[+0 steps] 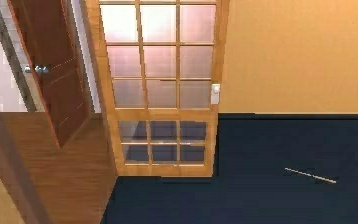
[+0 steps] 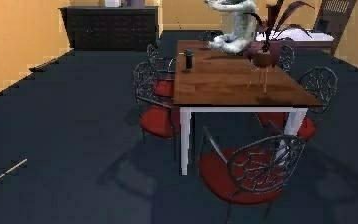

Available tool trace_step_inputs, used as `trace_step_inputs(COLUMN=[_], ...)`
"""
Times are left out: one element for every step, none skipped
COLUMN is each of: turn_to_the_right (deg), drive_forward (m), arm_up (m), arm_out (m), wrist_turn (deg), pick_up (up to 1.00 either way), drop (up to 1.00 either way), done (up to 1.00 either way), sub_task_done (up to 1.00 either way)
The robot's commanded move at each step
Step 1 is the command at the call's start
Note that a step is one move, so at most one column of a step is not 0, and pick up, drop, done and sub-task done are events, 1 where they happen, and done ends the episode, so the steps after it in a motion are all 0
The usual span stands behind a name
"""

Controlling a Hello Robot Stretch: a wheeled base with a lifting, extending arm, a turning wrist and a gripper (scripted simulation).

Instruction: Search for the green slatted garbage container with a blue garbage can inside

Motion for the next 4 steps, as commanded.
trace_step_inputs(turn_to_the_right=[0.0, -45.0, -33.0, 0.0], drive_forward=[0.9, 0.0, 0.0, 0.35], arm_up=[0.0, 0.0, 0.0, 0.0], arm_out=[0.0, 0.0, 0.0, 0.0], wrist_turn=[0.0, 0.0, 0.0, 0.0], pick_up=[0.0, 0.0, 0.0, 0.0], drop=[0.0, 0.0, 0.0, 0.0], done=[0.0, 0.0, 0.0, 0.0], sub_task_done=[0.0, 0.0, 0.0, 0.0])
